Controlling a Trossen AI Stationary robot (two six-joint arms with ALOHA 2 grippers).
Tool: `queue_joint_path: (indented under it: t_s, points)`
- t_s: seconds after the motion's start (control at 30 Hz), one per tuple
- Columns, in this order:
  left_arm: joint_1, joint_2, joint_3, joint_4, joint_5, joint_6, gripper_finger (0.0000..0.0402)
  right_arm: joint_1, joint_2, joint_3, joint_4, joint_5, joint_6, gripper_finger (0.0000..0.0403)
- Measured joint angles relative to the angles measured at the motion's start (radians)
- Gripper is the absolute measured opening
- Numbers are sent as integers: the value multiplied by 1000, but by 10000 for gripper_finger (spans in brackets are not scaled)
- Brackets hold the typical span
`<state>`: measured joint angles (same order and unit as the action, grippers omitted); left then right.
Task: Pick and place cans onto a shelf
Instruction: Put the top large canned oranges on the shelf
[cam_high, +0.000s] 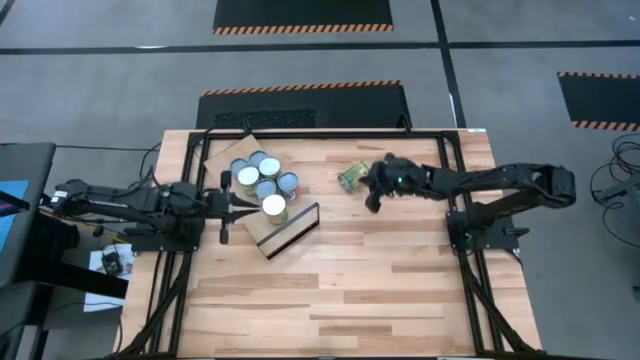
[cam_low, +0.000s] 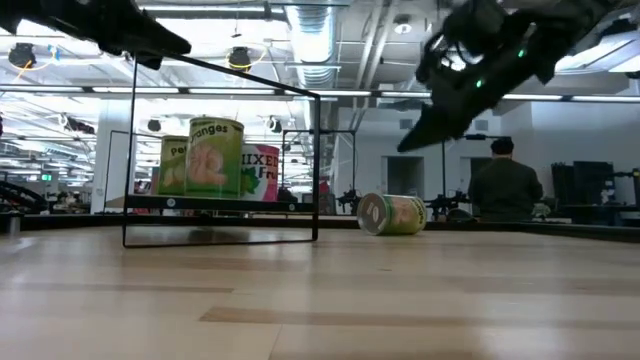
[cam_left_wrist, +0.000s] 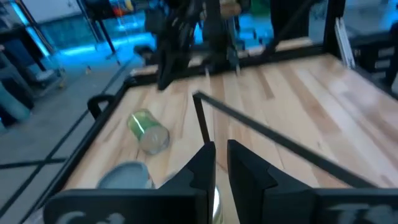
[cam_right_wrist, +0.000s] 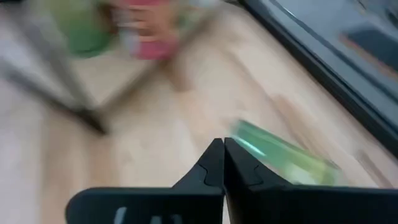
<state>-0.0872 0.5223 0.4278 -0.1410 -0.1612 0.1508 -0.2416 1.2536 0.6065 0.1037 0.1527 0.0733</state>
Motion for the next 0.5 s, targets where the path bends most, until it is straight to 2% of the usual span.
queue_joint_path:
  t_s: [0.1, 0.2, 0.3, 0.5]
  points:
    - [0, -34, -43, 46, -1, -12, 31, -105, 13, -7, -23, -17, 78, 28]
    - [0, -48, -68, 78, -2, -14, 31, -200, 49, -6, -26, -119, 104, 57]
    - [0, -51, -73, 74, -9, -19, 31, -277, 71, -6, -45, -206, 107, 100]
    - [0, -52, -73, 91, -10, -25, 31, -384, 94, -6, -54, -290, 119, 192]
